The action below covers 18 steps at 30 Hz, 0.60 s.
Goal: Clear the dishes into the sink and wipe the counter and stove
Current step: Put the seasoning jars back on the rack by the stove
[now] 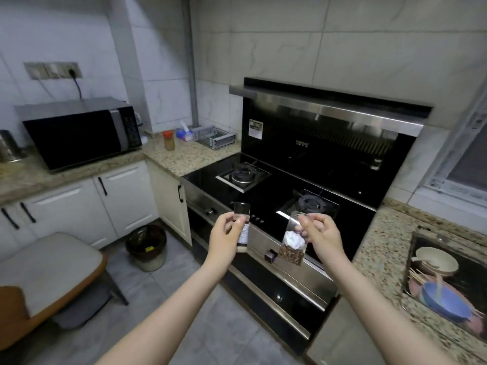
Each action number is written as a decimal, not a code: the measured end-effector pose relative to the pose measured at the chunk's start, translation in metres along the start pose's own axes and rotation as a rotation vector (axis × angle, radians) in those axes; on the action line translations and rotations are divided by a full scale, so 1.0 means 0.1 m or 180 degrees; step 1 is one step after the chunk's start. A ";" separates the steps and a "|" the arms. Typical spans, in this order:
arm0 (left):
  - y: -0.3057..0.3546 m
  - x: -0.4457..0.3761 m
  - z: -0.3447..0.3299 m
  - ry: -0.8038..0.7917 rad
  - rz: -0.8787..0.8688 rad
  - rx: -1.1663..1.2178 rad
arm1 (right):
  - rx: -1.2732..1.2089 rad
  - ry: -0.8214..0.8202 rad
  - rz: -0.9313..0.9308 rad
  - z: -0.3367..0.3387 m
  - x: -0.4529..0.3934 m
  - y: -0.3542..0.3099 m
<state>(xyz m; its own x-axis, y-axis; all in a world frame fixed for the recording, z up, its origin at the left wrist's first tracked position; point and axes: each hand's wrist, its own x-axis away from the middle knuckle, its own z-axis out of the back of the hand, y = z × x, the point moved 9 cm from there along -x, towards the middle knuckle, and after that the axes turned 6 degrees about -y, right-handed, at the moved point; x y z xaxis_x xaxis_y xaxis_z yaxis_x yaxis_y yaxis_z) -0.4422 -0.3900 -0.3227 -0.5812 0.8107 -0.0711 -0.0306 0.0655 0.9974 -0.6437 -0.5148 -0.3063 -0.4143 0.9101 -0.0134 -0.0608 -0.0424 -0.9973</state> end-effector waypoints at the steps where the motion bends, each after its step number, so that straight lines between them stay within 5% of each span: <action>1: -0.03 -0.17 0.12 0.0061 0.0018 -0.0002 | -0.0001 -0.0072 0.0004 -0.16 -0.18 0.00; 18: 0.12 -3.01 1.52 0.0924 -0.0077 -0.0140 | -0.0003 -0.0524 0.0152 -1.74 -3.26 -0.39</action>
<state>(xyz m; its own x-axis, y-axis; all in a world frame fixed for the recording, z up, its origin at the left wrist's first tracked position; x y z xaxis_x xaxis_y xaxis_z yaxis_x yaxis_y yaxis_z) -0.1437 -0.5447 -0.2911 -0.7880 0.6084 -0.0943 -0.0788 0.0523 0.9955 -0.3486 -0.7377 -0.2755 -0.5597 0.8272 -0.0487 -0.0366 -0.0834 -0.9958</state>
